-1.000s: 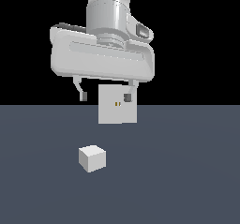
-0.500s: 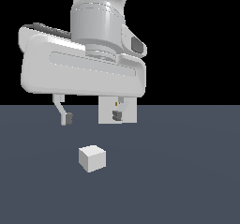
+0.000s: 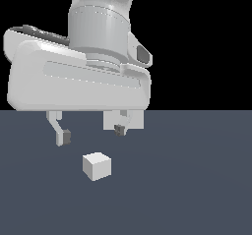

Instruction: Plug the charger into the wall socket.

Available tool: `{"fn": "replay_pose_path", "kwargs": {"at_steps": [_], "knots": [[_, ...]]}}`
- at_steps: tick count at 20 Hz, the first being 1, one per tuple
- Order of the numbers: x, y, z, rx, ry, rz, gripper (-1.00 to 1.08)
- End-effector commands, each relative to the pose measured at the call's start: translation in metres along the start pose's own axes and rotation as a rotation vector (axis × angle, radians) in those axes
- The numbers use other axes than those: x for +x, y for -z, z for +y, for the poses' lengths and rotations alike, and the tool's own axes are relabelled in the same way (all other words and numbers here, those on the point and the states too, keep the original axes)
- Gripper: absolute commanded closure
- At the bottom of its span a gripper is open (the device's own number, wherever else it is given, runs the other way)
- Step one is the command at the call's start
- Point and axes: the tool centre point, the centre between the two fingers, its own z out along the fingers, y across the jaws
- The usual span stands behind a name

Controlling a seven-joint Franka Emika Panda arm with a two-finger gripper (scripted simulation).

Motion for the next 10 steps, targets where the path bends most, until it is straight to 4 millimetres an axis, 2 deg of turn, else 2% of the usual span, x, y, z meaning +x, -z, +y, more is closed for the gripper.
{"fn": "replay_pose_path", "kwargs": {"at_steps": [1, 10], "knots": [[-0.0001, -0.0004, -0.0001, 0.0, 0.003, 0.001, -0.92], [-0.0008, -0.0064, 0.0005, 0.0, -0.001, 0.0, -0.92]]}}
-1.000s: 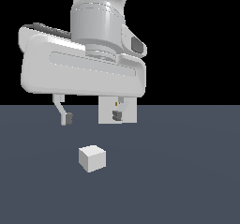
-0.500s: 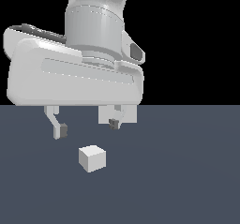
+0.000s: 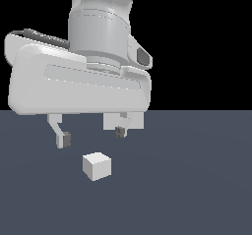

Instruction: Plug the charger into the wall socket.

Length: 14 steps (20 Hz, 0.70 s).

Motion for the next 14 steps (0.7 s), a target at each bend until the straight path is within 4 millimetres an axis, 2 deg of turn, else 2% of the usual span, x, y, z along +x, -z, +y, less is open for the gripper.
{"fn": "replay_pose_path", "kwargs": {"at_steps": [1, 9, 14], "knots": [[-0.001, -0.006, 0.0, 0.0, 0.0, -0.001, -0.92], [-0.005, -0.038, 0.0, 0.0, -0.001, -0.001, -0.92], [-0.005, -0.046, 0.0, 0.0, -0.001, -0.001, -0.92]]}}
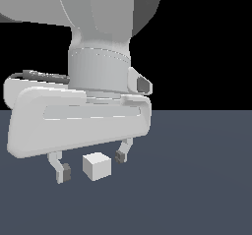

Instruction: Plug the charger into the wall socket.

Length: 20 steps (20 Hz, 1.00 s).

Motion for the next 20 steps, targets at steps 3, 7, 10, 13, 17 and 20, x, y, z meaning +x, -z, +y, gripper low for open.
{"fn": "replay_pose_path", "kwargs": {"at_steps": [3, 7, 10, 13, 17, 20], "knots": [[0.0, -0.002, 0.0, -0.001, 0.0, 0.001, 1.08], [0.0, -0.002, 0.0, -0.001, 0.0, 0.001, 1.08], [0.0, -0.002, 0.0, -0.001, 0.0, 0.001, 1.08], [0.0, -0.002, 0.001, -0.001, -0.002, 0.001, 1.08], [0.002, 0.003, 0.004, -0.003, -0.029, 0.001, 1.08], [0.004, 0.011, 0.01, -0.007, -0.072, 0.002, 1.08]]}}
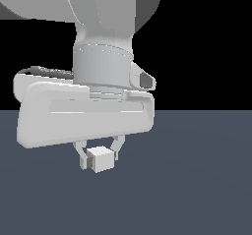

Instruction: Plug the charger into the wall socket.

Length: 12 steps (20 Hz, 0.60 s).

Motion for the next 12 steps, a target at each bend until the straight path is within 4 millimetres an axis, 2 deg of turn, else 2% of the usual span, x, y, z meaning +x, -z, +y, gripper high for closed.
{"fn": "replay_pose_path", "kwargs": {"at_steps": [1, 12], "knots": [[0.003, 0.008, 0.006, -0.004, -0.039, 0.002, 1.08], [0.011, 0.059, 0.046, -0.031, -0.316, 0.003, 1.08]]}}
